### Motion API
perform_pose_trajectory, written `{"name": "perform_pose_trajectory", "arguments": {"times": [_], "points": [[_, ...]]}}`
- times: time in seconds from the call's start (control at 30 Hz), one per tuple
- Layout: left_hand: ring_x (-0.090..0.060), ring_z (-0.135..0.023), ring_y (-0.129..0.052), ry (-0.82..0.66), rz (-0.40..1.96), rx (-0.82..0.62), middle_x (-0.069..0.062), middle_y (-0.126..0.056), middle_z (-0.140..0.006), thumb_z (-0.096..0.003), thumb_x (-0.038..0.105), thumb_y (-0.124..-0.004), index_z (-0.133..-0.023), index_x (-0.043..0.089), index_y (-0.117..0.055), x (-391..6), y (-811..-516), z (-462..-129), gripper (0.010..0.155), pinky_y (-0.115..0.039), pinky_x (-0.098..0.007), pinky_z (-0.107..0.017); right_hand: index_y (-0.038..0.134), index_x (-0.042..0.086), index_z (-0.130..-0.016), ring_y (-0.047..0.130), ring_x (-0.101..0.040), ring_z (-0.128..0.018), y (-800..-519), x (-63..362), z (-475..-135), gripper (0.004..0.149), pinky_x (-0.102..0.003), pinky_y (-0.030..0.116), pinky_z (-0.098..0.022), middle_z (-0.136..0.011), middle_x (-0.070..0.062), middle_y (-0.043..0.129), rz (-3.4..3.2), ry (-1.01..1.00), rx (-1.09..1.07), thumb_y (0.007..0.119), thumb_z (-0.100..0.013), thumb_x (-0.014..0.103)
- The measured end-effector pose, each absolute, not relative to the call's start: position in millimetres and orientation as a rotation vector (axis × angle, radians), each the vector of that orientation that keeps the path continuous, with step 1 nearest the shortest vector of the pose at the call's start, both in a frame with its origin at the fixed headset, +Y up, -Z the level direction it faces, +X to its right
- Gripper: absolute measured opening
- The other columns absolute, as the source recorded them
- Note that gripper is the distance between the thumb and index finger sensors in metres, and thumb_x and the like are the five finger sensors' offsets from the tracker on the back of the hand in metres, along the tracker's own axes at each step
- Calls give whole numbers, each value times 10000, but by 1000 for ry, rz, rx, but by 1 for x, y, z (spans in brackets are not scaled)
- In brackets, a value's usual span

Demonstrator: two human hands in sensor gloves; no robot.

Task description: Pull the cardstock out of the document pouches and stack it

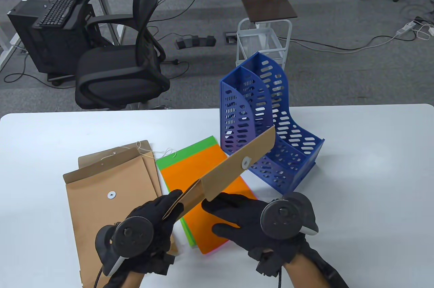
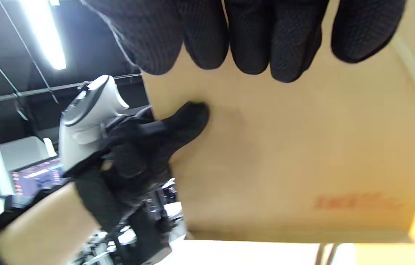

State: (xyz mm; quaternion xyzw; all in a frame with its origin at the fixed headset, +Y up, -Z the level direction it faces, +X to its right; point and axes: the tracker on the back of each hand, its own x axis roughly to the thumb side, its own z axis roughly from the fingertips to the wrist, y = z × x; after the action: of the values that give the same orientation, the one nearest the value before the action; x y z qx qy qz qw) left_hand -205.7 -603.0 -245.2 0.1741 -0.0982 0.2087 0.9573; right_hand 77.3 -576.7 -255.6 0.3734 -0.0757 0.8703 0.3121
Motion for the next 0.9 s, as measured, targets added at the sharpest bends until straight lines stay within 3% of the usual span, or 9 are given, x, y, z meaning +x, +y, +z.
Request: {"name": "perform_pose_trajectory", "arguments": {"times": [0.23,0.37,0.5,0.6,0.7,0.83,0.9], "points": [[-164,-724,-1067,-173,232,388,73,-1027,-846,-466,534,-725,-874,378,-882,-235,-589,-242,464,-862,-430,-567,740,187,-1019,764,-405,-951,-557,119,-256,578,-633,664,-639,-1109,-106,722,2276,-362,854,827,-510,447],[-159,-776,-1041,-235,130,406,88,-1011,-870,-455,533,-729,-872,388,-880,-244,-579,-240,467,-841,-445,-601,728,187,-1026,725,-402,-977,-551,125,-253,577,-634,632,-664,-1118,-104,707,2260,-403,869,840,-510,421],[-150,-792,-1035,-342,29,449,97,-1007,-876,-443,525,-732,-867,395,-878,-244,-575,-235,467,-834,-449,-614,722,200,-1026,683,-383,-1003,-548,122,-247,565,-629,586,-692,-1112,-88,716,2281,-569,872,828,-512,408],[-147,-793,-1032,-377,-29,517,100,-1005,-875,-439,514,-732,-863,397,-879,-240,-575,-229,463,-834,-446,-616,799,187,-968,895,-386,-832,-552,122,-250,518,-611,701,-612,-1002,-106,859,2291,-598,799,781,-518,444],[-139,-787,-1035,-399,-68,590,104,-1006,-871,-438,515,-726,-861,400,-876,-237,-573,-226,464,-840,-438,-612,860,170,-912,942,-386,-763,-556,118,-250,535,-610,726,-578,-934,-120,923,2302,-617,741,823,-485,490],[-144,-796,-1027,-360,-16,597,105,-1000,-877,-435,516,-727,-864,404,-874,-244,-567,-230,467,-830,-445,-618,785,195,-977,850,-372,-886,-556,105,-242,644,-621,684,-628,-1023,-92,843,2485,-727,804,863,-441,544],[-145,-801,-1023,-346,5,602,106,-993,-888,-433,519,-728,-862,413,-873,-247,-565,-230,465,-827,-447,-621,701,207,-1037,715,-372,-994,-556,99,-241,693,-646,589,-690,-1105,-82,738,2537,-645,904,866,-447,532]]}}
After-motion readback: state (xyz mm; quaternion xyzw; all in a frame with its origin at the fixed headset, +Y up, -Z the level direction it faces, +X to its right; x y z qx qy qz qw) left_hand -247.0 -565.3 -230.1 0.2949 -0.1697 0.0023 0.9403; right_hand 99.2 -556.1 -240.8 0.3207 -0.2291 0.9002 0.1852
